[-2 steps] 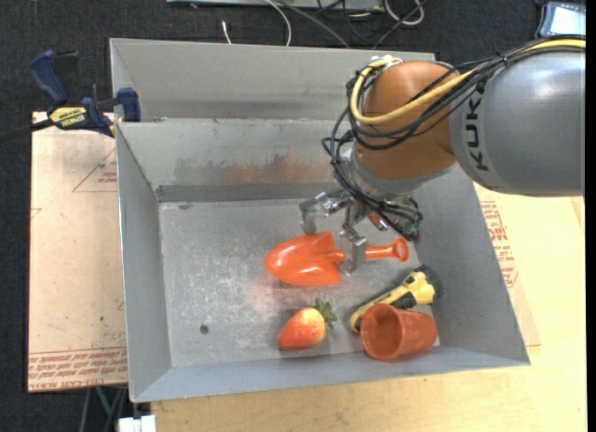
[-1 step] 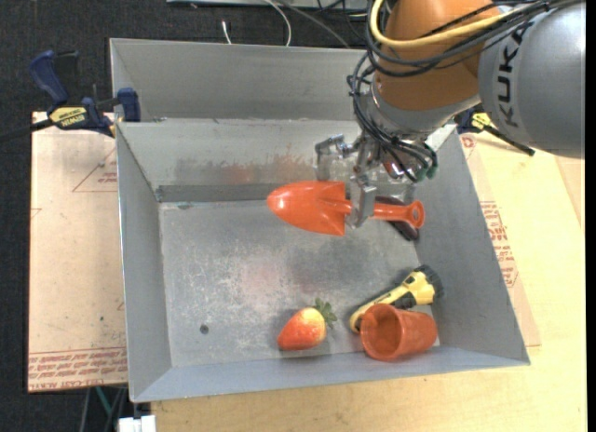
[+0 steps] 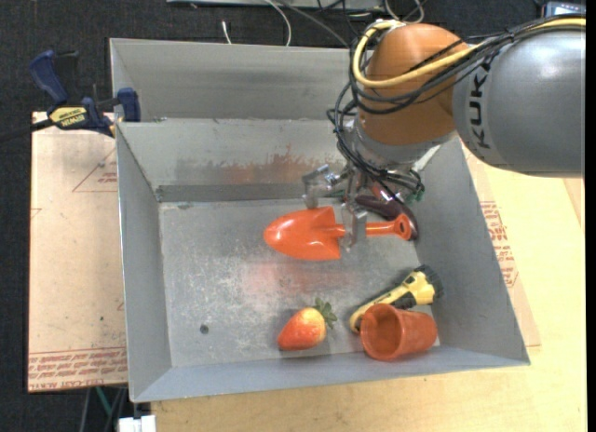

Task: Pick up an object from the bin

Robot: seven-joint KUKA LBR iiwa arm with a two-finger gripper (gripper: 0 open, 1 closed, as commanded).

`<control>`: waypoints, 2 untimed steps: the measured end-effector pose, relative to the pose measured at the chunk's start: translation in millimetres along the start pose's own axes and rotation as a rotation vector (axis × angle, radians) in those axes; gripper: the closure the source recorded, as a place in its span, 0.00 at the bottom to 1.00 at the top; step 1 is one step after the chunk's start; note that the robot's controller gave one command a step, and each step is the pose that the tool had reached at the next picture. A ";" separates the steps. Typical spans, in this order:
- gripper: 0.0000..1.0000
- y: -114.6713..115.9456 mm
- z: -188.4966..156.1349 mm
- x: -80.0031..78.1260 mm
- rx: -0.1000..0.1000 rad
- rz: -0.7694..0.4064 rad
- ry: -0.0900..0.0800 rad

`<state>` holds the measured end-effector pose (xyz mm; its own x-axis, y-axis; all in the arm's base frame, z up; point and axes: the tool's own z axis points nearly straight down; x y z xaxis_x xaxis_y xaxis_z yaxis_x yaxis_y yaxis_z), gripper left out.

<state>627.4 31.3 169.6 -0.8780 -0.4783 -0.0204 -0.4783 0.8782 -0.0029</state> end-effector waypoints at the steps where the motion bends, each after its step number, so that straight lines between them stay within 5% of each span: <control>1: 1.00 -14.5 -69.8 -11.9 0.002 0.132 -0.011; 2: 1.00 3.3 -146.7 -2.7 -0.003 -0.044 0.003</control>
Offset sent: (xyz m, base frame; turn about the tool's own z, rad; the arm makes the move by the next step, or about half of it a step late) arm -0.0028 0.0026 0.1441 -0.0463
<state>625.4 34.5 316.3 -0.8559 -0.5168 -0.0178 -0.5169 0.8560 -0.0013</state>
